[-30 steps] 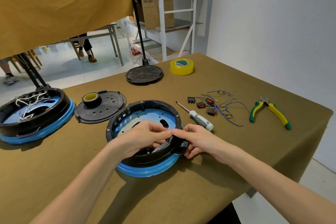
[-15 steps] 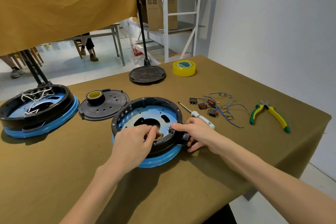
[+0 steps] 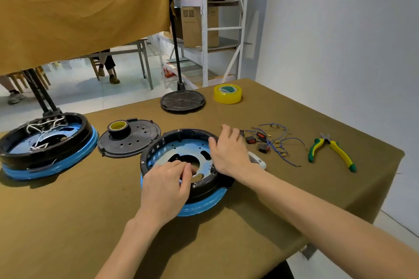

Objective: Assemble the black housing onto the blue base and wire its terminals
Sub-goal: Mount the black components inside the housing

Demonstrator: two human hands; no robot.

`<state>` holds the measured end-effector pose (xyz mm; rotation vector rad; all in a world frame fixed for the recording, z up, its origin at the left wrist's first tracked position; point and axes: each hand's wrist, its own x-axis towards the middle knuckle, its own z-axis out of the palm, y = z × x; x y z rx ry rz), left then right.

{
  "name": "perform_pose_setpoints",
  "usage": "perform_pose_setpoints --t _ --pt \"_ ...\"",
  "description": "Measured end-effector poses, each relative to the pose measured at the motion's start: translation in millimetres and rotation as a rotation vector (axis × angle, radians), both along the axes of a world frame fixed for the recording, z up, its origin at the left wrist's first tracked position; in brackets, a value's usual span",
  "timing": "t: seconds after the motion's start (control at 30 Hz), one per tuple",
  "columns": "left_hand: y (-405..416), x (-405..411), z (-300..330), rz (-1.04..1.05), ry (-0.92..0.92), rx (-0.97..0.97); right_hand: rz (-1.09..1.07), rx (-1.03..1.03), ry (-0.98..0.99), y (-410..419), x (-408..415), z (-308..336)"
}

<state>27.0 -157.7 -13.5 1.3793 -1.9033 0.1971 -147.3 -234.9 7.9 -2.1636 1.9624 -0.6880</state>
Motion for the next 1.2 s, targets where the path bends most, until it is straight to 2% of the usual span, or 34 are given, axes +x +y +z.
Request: perform_pose_setpoints --t 0.1,0.3,0.37,0.43,0.47,0.5,0.53,0.6,0.67,0.7,0.77,0.8,0.9,0.93,0.97,1.03,1.13,1.2 --pt "-1.9 0.4 -1.2 0.019 -0.029 0.0 0.075 -0.038 0.093 -10.6 -3.2 8.9" --pt "-2.3 -0.1 -0.5 0.028 -0.031 0.002 0.057 0.125 -0.04 -5.1 5.1 4.8" --pt "-1.3 0.9 0.3 0.031 -0.036 0.01 0.081 0.066 -0.11 -7.5 -1.3 5.3" --pt "-1.3 0.7 2.1 0.026 -0.027 0.03 0.001 -0.091 -0.328 -14.3 -15.6 14.1" --pt "-1.1 0.8 2.6 0.03 -0.021 0.038 -0.074 -0.161 -0.37 -17.9 -25.9 16.4" --pt "-0.8 0.5 3.3 0.034 -0.019 0.046 -0.137 -0.185 -0.289 -21.0 -37.6 16.2" --pt "-0.5 -0.4 3.5 0.037 -0.019 0.047 -0.172 -0.129 -0.116 -21.3 -48.2 12.6" --pt "-0.9 -1.0 3.7 0.039 -0.02 0.045 -0.146 0.116 0.189 -18.7 -60.9 -0.1" --pt "-2.0 -0.9 4.1 0.043 -0.015 0.053 -0.08 0.263 0.262 -14.4 -66.2 -9.6" --pt "-1.7 -1.0 3.8 0.044 -0.014 0.057 -0.061 0.278 0.22 -13.2 -68.2 -10.9" --pt "-1.2 -0.8 3.4 0.048 -0.016 0.062 -0.057 0.274 -0.029 -11.8 -73.2 -4.4" --pt "-2.0 -0.5 3.6 0.049 -0.017 0.062 -0.064 0.261 -0.219 -10.7 -74.6 2.0" --pt "-5.5 -3.4 3.0 0.05 -0.024 0.078 -0.033 0.2 -0.969 -3.8 -68.6 31.6" --pt "-7.2 -4.9 3.8 0.054 -0.031 0.088 0.033 0.205 -1.18 -0.7 -60.4 42.0" --pt "-8.5 -6.2 4.6 0.06 -0.038 0.097 0.111 0.201 -1.309 2.3 -50.6 50.0" --pt "-10.1 -7.8 5.2 0.072 -0.048 0.112 0.231 0.144 -1.331 6.6 -29.0 57.0" --pt "-10.8 -7.1 4.9 0.079 -0.06 0.12 0.317 -0.032 -1.094 12.3 -6.0 49.7" --pt "-9.0 -6.8 4.5 0.07 -0.052 0.13 0.352 -0.079 -0.978 17.2 -2.3 42.2"
